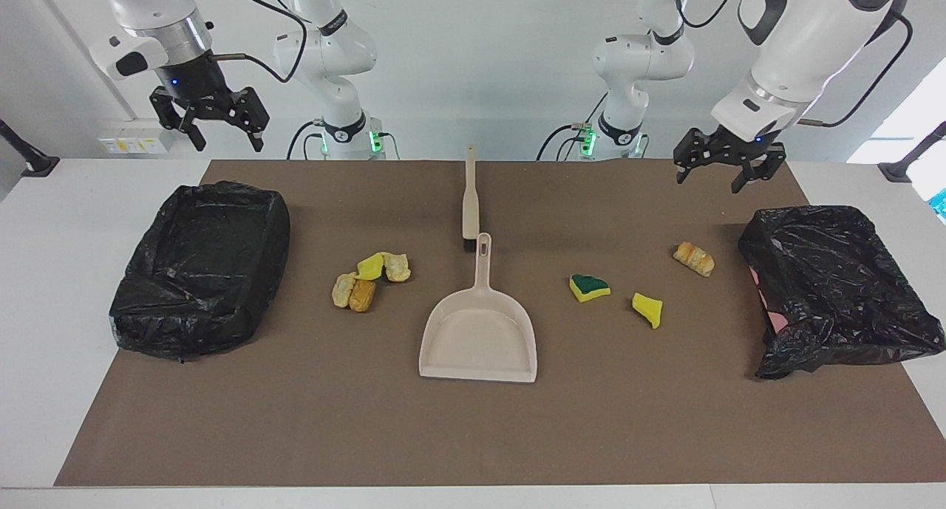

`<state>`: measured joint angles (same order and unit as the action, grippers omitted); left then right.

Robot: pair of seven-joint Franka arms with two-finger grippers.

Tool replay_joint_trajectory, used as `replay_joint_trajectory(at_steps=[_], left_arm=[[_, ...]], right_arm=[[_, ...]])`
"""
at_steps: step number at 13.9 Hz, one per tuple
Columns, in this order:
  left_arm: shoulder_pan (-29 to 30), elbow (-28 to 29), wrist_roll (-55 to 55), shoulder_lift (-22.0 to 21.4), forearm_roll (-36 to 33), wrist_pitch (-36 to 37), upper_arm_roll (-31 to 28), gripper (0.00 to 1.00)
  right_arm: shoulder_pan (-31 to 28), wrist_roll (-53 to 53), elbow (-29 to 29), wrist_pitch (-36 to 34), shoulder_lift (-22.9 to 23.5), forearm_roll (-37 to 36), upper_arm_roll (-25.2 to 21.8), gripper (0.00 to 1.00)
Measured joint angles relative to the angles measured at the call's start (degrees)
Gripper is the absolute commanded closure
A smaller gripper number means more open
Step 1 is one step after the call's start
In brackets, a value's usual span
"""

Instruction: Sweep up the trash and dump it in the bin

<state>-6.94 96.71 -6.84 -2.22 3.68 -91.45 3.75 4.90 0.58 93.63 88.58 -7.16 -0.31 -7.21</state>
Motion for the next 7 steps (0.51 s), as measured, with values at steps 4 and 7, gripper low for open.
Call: replay_joint_trajectory(at_steps=[4,7], left_arm=[[-8.3,12.5,1.9,-4.9,1.7,-7.1,0.3,0.00],[-14.7,17.9,8.0,-7.1,2.2,-10.6,0.3,0.00]], right_arm=[[0.0,0.0,0.0,0.0,0.0,0.0,0.0,0.00],[0.0,0.0,0.0,0.0,0.0,0.0,0.0,0.00]])
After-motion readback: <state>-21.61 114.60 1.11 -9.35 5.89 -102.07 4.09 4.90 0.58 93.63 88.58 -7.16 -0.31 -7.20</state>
